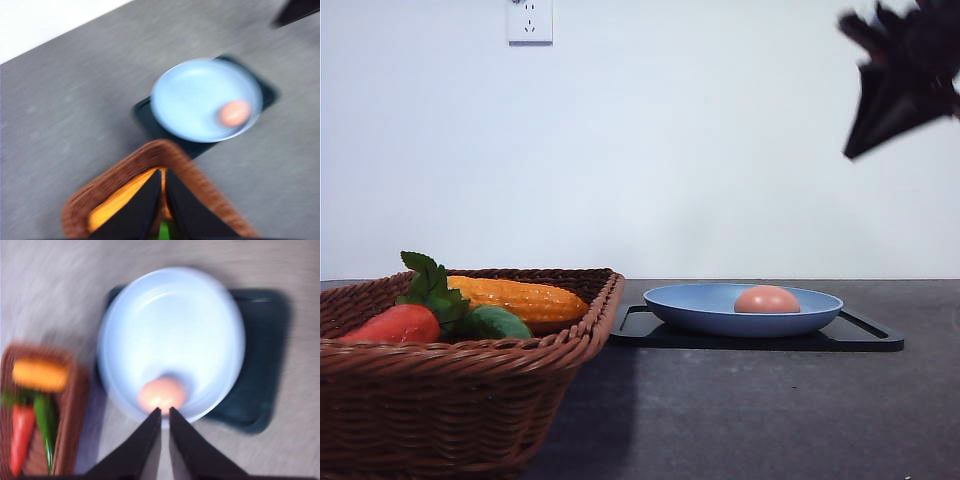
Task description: Transfer egg from basket to plate and serve
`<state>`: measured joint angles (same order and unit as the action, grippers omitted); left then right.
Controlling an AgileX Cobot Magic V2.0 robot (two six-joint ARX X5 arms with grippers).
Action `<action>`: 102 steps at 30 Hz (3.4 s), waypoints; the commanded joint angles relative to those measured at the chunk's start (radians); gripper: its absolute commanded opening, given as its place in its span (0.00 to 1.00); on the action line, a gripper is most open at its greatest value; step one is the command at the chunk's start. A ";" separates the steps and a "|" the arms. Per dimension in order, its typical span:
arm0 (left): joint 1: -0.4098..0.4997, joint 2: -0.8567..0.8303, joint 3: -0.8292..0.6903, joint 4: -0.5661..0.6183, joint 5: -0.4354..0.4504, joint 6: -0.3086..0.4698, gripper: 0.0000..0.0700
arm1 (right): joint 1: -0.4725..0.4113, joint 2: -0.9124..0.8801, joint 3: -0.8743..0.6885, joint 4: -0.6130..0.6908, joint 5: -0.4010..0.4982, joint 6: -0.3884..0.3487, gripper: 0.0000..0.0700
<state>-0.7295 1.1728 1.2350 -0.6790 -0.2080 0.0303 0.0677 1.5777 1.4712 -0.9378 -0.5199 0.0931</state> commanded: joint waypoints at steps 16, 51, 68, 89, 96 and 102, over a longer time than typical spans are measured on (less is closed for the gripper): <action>0.467 -0.093 -0.070 -0.018 0.207 -0.013 0.00 | 0.398 -0.386 -0.101 0.008 0.599 -0.049 0.00; 0.312 -0.690 -0.740 0.338 0.215 -0.364 0.00 | 0.447 -0.809 -1.102 1.009 0.600 0.134 0.00; 0.464 -1.026 -0.772 0.318 0.215 -0.099 0.00 | 0.447 -0.809 -1.102 1.012 0.600 0.135 0.00; 0.725 -1.170 -1.230 0.492 0.215 -0.129 0.00 | 0.447 -0.809 -1.102 1.012 0.600 0.134 0.00; 0.725 -1.170 -1.232 0.494 0.215 -0.129 0.00 | 0.447 -0.809 -1.102 1.012 0.600 0.134 0.00; 0.725 -1.170 -1.232 0.494 0.215 -0.129 0.00 | 0.447 -0.809 -1.102 1.012 0.600 0.134 0.00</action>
<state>-0.0067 0.0036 0.0307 -0.1818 0.0038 -0.0959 0.5095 0.7654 0.3599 0.0639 0.0788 0.2169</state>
